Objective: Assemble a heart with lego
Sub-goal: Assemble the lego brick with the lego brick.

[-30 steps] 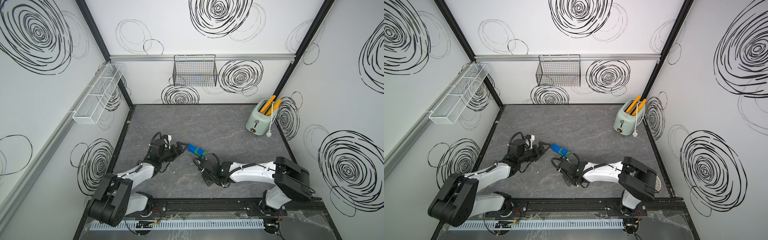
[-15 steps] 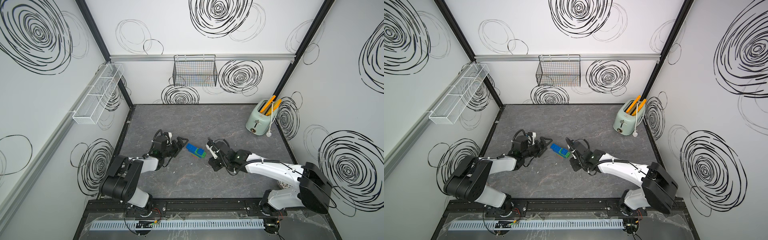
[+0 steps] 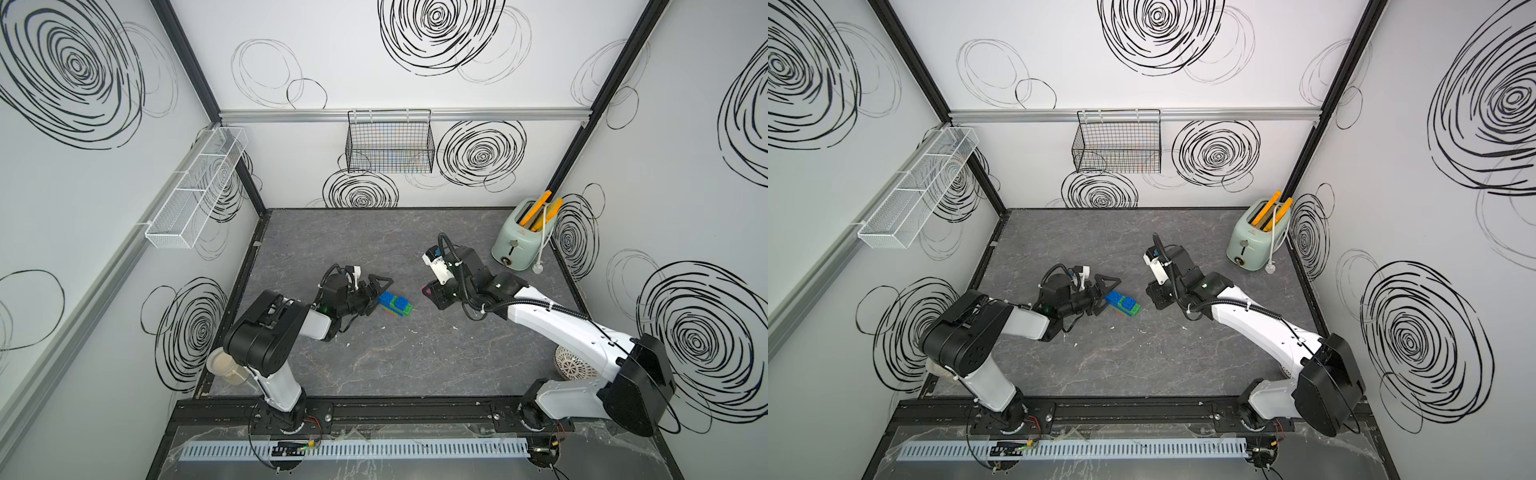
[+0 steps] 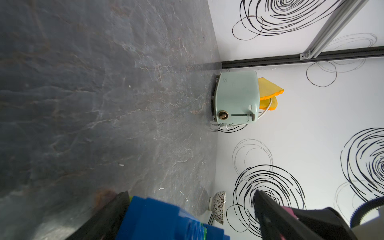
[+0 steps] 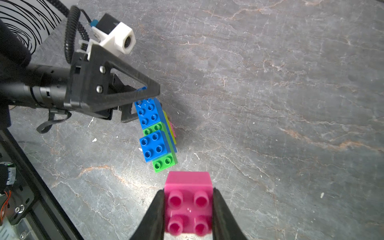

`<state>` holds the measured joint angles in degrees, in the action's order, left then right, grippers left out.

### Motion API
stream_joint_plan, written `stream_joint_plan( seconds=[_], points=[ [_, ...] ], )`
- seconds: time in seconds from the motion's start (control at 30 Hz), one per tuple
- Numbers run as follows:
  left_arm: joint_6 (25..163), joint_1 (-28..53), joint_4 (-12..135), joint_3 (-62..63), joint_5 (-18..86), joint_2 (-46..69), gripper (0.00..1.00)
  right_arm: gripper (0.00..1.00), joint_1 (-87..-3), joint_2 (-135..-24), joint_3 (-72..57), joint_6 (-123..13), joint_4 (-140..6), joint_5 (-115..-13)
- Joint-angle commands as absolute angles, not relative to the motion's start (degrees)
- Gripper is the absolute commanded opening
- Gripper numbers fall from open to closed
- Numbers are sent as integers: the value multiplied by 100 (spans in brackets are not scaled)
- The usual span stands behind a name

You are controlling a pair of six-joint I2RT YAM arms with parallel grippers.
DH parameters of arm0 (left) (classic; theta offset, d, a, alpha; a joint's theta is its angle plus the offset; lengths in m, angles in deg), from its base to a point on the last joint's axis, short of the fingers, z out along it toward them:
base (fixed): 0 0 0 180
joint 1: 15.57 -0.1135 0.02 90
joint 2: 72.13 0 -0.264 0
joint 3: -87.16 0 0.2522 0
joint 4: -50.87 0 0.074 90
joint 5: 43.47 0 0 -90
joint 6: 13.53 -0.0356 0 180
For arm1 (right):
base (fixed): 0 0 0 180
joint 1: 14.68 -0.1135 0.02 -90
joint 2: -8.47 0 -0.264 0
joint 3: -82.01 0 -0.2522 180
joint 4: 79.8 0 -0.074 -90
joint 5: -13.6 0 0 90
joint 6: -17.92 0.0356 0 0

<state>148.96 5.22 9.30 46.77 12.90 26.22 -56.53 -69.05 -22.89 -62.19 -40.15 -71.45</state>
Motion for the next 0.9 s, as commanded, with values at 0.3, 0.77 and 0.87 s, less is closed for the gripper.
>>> stream_joint_plan(
  seconds=[0.3, 0.77, 0.87],
  points=[
    [15191, 532, 612, 5333, 1246, 1807, 97, 27, -5595, -7881, -1233, -7039, -3848, -6479],
    [14918, -120, 689, 5509, 931, 1746, 98, 27, -5709, -8538, -756, -7302, -3844, -5904],
    [14958, -136, 558, 5565, 902, 1811, 100, 27, -5731, -8601, -702, -7343, -3846, -5869]
  ],
)
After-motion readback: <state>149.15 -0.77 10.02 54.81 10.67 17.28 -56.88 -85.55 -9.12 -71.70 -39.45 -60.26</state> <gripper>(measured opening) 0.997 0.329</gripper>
